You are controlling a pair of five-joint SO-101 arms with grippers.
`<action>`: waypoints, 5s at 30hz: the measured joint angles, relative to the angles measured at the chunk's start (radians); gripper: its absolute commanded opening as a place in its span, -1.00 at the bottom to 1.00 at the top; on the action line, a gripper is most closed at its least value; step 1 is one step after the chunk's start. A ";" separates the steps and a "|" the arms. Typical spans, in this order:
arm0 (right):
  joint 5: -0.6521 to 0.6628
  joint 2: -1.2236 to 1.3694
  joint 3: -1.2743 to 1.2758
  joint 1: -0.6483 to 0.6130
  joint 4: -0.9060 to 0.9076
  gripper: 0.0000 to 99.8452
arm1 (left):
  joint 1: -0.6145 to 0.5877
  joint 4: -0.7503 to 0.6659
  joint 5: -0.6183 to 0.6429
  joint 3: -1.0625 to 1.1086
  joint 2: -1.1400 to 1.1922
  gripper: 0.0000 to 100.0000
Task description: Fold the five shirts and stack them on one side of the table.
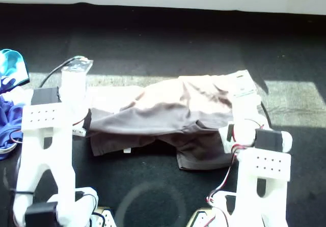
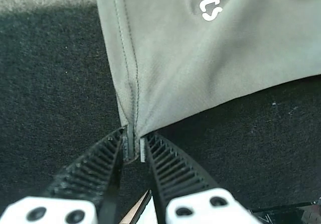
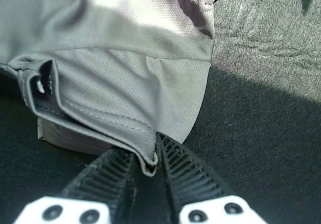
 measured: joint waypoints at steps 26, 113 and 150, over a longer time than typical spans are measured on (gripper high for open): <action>0.226 -0.028 0.219 0.161 -0.112 -0.73 | 0.020 -0.313 -0.054 0.376 -0.021 -0.67; -0.301 1.884 -1.738 -0.106 0.005 -0.99 | 0.009 0.244 0.126 -1.930 1.703 -0.98; -0.255 0.934 -1.428 -0.114 0.407 -0.99 | 0.055 -0.037 0.138 -0.468 0.450 -0.98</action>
